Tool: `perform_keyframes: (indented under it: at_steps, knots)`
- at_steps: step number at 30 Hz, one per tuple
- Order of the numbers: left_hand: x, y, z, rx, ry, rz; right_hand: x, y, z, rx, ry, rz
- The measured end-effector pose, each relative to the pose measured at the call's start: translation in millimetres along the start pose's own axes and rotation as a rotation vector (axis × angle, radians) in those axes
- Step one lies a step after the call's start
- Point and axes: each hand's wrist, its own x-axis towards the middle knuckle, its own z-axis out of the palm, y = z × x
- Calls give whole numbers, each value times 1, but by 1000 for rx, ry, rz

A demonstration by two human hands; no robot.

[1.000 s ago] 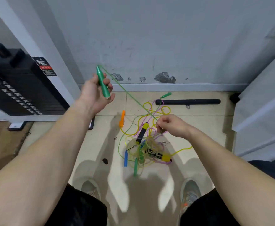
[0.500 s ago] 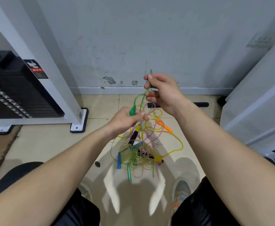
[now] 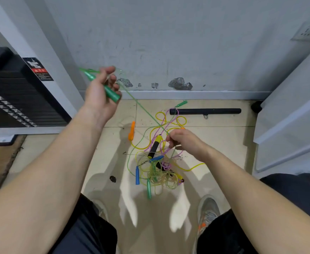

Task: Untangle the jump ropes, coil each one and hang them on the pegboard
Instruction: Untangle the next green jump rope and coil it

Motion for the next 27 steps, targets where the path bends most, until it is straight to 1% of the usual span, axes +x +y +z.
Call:
perform_keyframes:
  at_steps: [2,3,5,7,8,9,11,14,16,17,18,19,21,22,24,25,26,27]
  knots:
    - [8,0,-13,78,78,50,-2,1,-9,-66,65,-8]
    - [7,-4,-14,175,90,77,-4,-3,-12,-38,85,-13]
    - [-1,-20,-7,476,49,88,-7,-22,-13,109,130,-49]
    - [-16,-40,0,791,-78,41,-8,-49,-14,292,175,-104]
    - [-24,-51,3,904,-159,19,-8,-62,-15,370,190,-130]
    - [-30,-62,4,974,-235,1,-8,-75,-17,441,200,-152]
    - [-43,-79,8,1007,-364,-44,-10,-97,-21,568,224,-185]
    - [-56,-89,10,953,-555,-150,-13,-128,-33,720,289,-234]
    - [-60,-88,10,960,-615,-159,-14,-141,-43,768,345,-266]
    - [-61,-87,12,943,-596,-147,-15,-144,-47,757,384,-283]
    - [-61,-84,16,881,-544,-141,-14,-144,-50,728,440,-283]
    - [-59,-80,21,773,-478,-147,-11,-139,-51,698,516,-258]
    - [-57,-69,33,520,-371,-183,-8,-117,-42,675,628,-114]
    - [-56,-62,39,413,-340,-204,-7,-101,-31,667,632,-29]
    - [-54,-50,48,242,-299,-245,-7,-63,-6,499,579,64]
    - [-52,-46,50,170,-278,-261,-8,-47,6,403,558,53]
    - [-50,-42,52,101,-256,-269,-11,-35,16,359,543,27]
    - [-48,-39,53,33,-240,-272,-15,-29,23,378,473,0]
